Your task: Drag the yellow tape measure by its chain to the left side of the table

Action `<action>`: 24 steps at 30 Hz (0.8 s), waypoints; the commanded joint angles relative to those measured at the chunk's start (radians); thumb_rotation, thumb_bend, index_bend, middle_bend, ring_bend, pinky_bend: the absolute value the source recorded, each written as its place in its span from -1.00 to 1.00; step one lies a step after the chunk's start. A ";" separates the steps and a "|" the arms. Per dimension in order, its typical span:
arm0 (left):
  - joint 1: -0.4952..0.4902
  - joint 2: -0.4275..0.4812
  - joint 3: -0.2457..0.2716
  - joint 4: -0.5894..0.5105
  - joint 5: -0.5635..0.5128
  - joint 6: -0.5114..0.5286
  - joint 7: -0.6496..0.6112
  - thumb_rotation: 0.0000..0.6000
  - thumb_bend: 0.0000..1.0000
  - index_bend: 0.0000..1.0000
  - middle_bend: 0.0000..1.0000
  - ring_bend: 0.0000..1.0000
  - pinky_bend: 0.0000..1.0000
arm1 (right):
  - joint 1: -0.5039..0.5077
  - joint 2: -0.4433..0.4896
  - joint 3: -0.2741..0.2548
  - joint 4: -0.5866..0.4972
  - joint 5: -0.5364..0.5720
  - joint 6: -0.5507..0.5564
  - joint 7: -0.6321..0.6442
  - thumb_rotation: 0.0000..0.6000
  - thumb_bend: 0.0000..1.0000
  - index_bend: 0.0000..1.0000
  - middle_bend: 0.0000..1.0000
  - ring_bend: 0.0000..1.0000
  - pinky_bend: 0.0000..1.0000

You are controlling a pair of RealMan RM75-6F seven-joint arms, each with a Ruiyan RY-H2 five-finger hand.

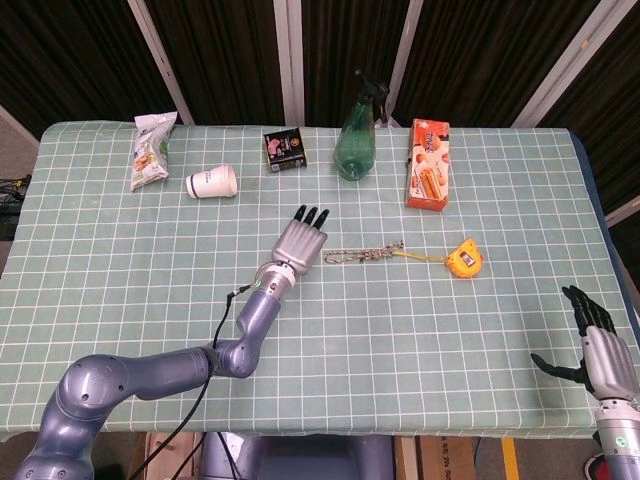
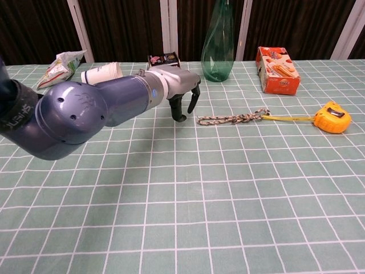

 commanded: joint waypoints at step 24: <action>-0.067 -0.121 -0.011 0.219 0.108 -0.094 -0.142 1.00 -0.07 -0.04 -1.00 -1.00 -1.00 | 0.000 0.010 0.005 -0.007 0.017 -0.013 0.020 1.00 -0.63 -1.00 -1.00 -1.00 -1.00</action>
